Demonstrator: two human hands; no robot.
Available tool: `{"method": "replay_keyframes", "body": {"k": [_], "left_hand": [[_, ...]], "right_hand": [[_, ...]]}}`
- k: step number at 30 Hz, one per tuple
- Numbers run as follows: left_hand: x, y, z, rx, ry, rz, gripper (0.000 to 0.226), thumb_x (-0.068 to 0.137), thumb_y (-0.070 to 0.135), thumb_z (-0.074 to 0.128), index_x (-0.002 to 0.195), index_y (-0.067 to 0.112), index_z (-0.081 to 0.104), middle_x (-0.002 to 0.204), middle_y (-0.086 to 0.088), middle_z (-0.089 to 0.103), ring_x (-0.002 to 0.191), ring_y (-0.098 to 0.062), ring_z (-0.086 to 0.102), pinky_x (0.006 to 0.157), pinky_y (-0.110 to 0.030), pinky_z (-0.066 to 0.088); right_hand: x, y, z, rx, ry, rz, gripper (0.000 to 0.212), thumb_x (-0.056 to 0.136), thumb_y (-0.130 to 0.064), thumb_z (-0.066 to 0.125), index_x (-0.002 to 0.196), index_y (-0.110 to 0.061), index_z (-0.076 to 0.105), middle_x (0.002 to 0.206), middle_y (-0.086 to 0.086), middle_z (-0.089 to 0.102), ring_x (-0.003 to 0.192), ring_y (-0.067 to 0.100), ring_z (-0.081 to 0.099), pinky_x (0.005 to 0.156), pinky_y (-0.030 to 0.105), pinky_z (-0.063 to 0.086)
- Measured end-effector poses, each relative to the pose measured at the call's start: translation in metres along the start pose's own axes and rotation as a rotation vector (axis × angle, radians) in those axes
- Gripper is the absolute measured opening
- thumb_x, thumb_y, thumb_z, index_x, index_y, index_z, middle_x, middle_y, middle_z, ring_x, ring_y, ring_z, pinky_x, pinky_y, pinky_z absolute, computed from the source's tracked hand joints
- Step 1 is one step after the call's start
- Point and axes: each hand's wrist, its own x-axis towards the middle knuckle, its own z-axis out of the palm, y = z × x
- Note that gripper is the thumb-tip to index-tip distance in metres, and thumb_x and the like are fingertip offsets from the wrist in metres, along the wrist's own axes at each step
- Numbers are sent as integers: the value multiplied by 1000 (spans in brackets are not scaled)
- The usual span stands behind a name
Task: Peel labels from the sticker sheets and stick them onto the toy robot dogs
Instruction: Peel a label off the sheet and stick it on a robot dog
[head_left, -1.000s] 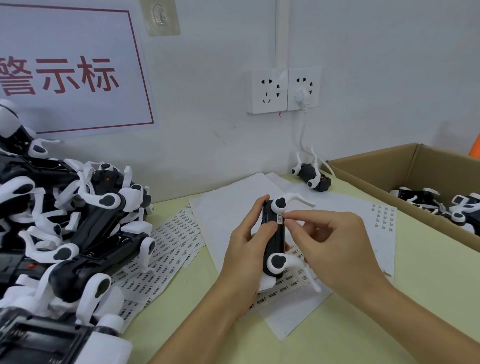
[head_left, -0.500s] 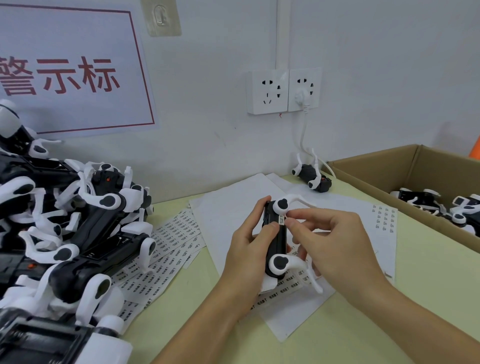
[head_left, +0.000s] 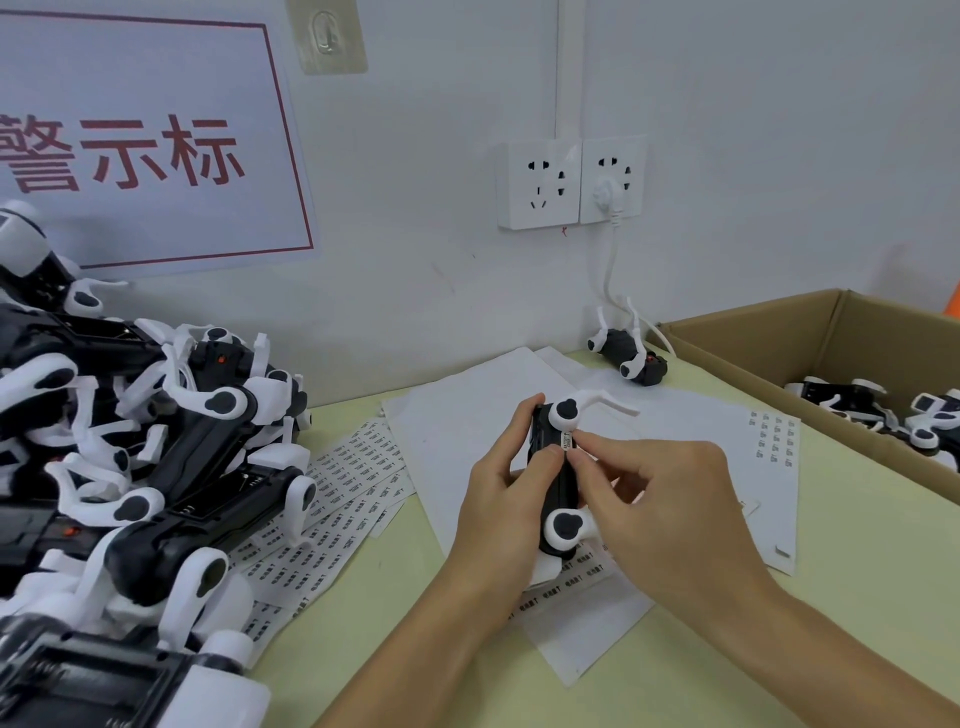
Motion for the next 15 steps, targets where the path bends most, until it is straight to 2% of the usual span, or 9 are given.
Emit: {"method": "replay_keyframes", "body": {"k": [2,5,7,10,13,15], "left_hand": [[0,0,0,-4,-1,3,51,82,38,57,130,54,57,102,-14,74,78,-17,67,73,-29,55],[0,1,0,-6,-5,11,51,82,38,57,131,51,57,105,-14,73,79,-18,68,77,-32,54],[-1,1,0,-3,-8,15,50,82,38,57,130,52,58,108,-14,73,82,-19,69,80,-33,54],[-1,1,0,15,4,15,50,78,42,59,126,57,59,110,-11,74,94,-22,73,91,-39,55],[-2,1,1,20,-2,27,56,69,52,61,124,61,58,105,-13,73,90,-21,69,97,-47,53],[-3,1,2,15,-20,31,54,70,53,59,123,64,57,95,-6,70,82,-21,63,88,-45,54]], "right_hand": [[1,1,1,-60,-2,-48,25,93,-23,57,74,-15,72,51,-2,57,47,20,50,47,37,44],[1,-1,0,-86,13,-70,23,92,-23,57,78,-15,75,53,-3,59,47,19,51,47,37,45],[1,-2,0,-53,29,-41,17,91,-19,62,84,-19,78,57,-9,63,48,15,55,48,32,48],[3,-4,-1,45,60,88,16,87,-12,73,87,-26,79,60,-18,65,48,8,60,50,10,42],[5,-5,-2,198,66,269,18,86,-15,74,76,-30,75,63,-12,68,44,9,63,50,11,45],[7,-7,-3,268,71,351,18,86,-16,74,72,-28,73,61,-9,68,45,12,66,50,10,45]]}}
